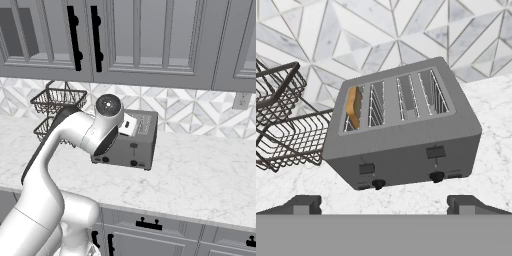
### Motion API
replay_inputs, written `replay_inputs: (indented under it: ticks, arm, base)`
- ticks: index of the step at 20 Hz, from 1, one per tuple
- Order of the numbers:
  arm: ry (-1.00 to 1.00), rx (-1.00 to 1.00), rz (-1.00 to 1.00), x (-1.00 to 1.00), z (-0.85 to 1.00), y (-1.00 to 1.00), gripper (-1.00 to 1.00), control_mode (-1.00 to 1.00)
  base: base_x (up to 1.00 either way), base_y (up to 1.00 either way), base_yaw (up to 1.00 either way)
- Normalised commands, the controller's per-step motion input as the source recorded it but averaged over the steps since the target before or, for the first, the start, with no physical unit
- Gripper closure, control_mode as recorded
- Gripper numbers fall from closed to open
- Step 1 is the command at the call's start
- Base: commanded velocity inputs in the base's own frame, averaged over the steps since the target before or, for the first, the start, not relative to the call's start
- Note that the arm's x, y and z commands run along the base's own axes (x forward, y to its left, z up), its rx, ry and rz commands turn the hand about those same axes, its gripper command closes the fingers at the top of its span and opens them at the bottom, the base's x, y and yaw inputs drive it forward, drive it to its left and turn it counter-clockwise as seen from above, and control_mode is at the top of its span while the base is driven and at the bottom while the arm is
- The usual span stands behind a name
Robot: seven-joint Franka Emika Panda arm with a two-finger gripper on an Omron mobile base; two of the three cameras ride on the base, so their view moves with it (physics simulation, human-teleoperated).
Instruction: Start the toaster. Once the lever pops up, take the bread to the plate on the dining counter.
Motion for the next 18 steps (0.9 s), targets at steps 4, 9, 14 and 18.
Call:
replay_inputs:
  ticks: [4,9,14,18]
  arm:
    - [0.00,0.00,0.00,0.00,0.00,0.00,-1.00,-1.00]
    - [0.00,0.00,0.00,0.00,0.00,0.00,-1.00,-1.00]
    - [0.00,0.00,0.00,0.00,0.00,0.00,-1.00,-1.00]
    - [0.00,0.00,0.00,0.00,0.00,0.00,-1.00,-1.00]
  base:
    - [0.00,0.00,0.00]
    - [0.00,0.00,0.00]
    - [0.00,0.00,0.00]
    - [0.00,0.00,0.00]
